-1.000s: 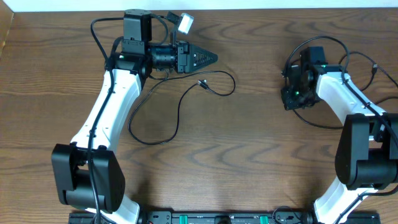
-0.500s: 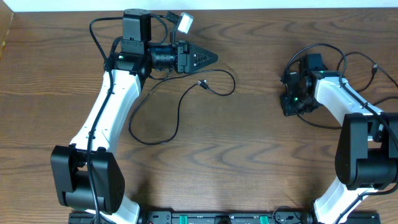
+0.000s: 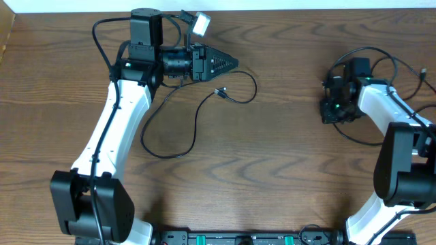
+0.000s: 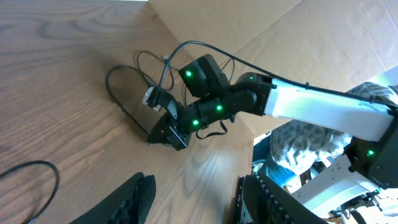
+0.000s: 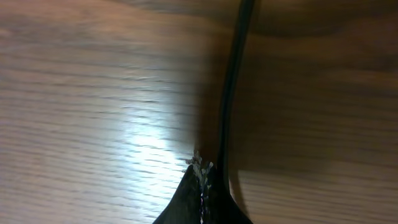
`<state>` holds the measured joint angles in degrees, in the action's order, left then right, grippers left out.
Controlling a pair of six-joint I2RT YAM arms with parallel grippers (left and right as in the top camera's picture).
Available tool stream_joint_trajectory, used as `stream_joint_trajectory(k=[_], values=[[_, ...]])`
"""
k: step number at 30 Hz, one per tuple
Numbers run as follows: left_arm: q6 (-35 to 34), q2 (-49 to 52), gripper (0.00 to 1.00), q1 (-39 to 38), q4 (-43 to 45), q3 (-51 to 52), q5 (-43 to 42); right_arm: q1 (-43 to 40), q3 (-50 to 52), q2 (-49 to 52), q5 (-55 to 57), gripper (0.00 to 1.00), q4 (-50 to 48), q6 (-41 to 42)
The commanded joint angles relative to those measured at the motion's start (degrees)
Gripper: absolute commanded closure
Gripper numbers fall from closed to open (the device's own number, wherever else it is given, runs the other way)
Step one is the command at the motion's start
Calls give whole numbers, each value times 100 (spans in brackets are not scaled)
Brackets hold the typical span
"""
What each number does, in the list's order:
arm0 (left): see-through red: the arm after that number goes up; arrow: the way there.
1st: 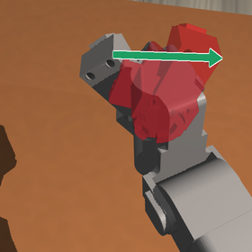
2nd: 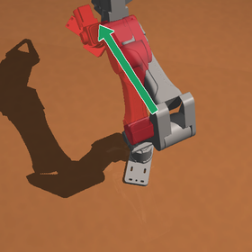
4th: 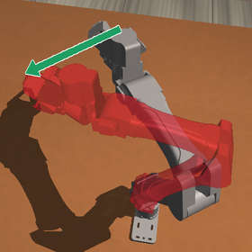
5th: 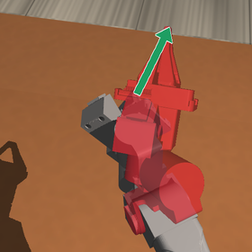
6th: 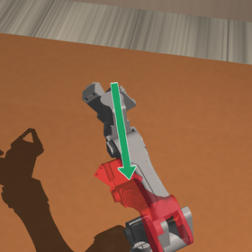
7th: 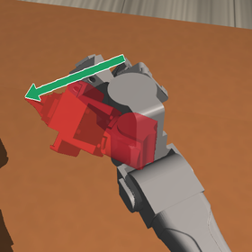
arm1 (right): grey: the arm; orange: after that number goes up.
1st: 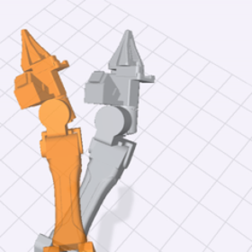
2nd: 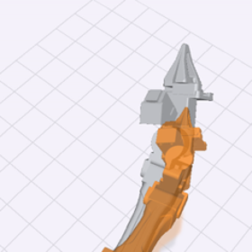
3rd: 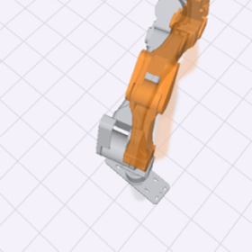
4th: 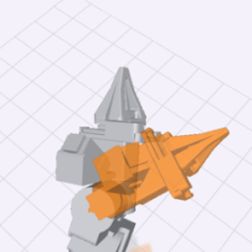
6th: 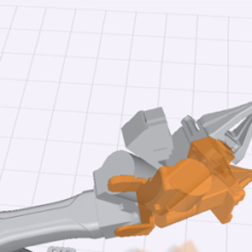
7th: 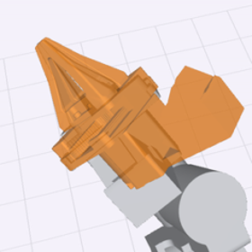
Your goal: Untangle cables
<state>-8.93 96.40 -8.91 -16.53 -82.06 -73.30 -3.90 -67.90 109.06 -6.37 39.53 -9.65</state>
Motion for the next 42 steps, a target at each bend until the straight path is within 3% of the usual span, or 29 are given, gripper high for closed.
stream_joint_trajectory(k=[1, 33, 42], values=[[70, -184, 48, -17, -15, -35, -15, -238, 52, -15, 50, 99, -42, 11], [-203, -245, 48, -17, -13, -35, 96, -3023, 52, 7, 81, 99, -1084, -249], [-278, -293, 48, -400, -13, -46, 378, -3657, 37, 835, 826, 99, -1248, -302]])
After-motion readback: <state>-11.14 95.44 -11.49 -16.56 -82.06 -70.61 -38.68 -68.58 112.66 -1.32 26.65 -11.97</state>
